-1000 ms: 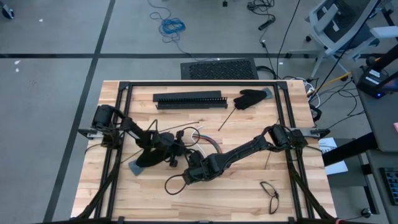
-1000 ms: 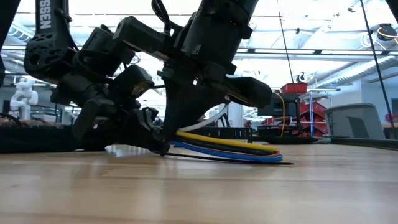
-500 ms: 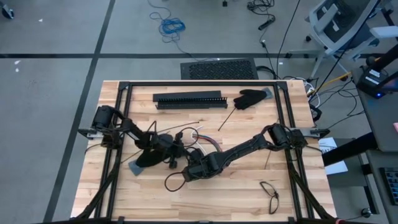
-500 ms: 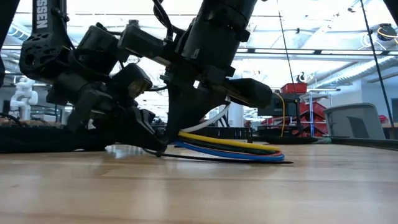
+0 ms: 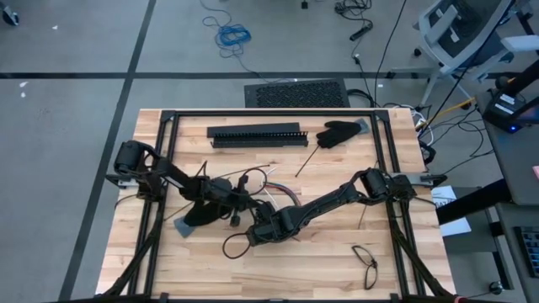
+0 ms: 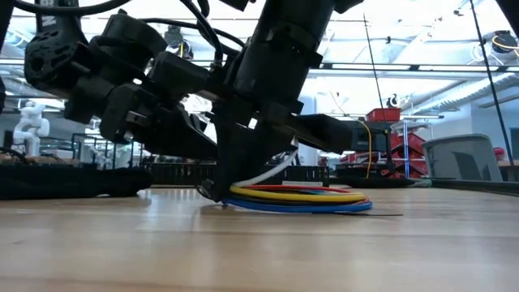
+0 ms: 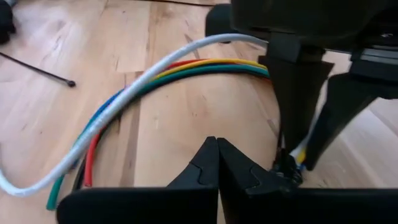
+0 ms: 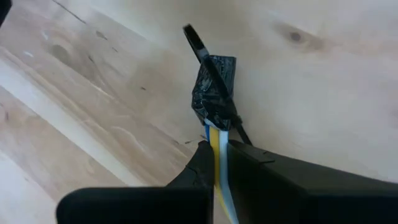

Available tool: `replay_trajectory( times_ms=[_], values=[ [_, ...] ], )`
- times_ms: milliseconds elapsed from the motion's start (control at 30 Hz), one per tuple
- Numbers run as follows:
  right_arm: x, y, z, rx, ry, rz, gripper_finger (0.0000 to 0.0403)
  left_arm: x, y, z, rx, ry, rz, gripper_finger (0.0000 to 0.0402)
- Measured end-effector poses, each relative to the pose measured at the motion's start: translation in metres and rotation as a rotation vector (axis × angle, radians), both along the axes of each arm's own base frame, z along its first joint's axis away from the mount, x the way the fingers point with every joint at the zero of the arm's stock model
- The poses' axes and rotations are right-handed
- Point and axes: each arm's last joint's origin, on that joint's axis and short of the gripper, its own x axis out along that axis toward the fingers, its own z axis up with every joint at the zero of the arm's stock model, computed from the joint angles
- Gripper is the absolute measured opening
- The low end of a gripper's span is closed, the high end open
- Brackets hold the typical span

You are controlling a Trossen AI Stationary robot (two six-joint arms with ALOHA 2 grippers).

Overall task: Ziptie cables
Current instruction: Wrap the cable wires using a zip tie

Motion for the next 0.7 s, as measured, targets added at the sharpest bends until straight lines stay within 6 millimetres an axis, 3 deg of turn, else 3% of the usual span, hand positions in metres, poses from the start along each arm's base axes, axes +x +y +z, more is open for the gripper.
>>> replay_trajectory(
  times_ms=[333, 700],
  values=[
    [0.0, 0.0, 0.0, 0.0, -0.001, -0.002, 0.0012, -0.005, 0.001, -0.011, 0.05, 0.125, -0.003, 0.0],
    [-0.002, -0.003, -0.001, -0.007, 0.019, -0.056, 0.0012, -0.006, -0.001, -0.011, 0.043, 0.128, -0.009, 0.0]
  ],
)
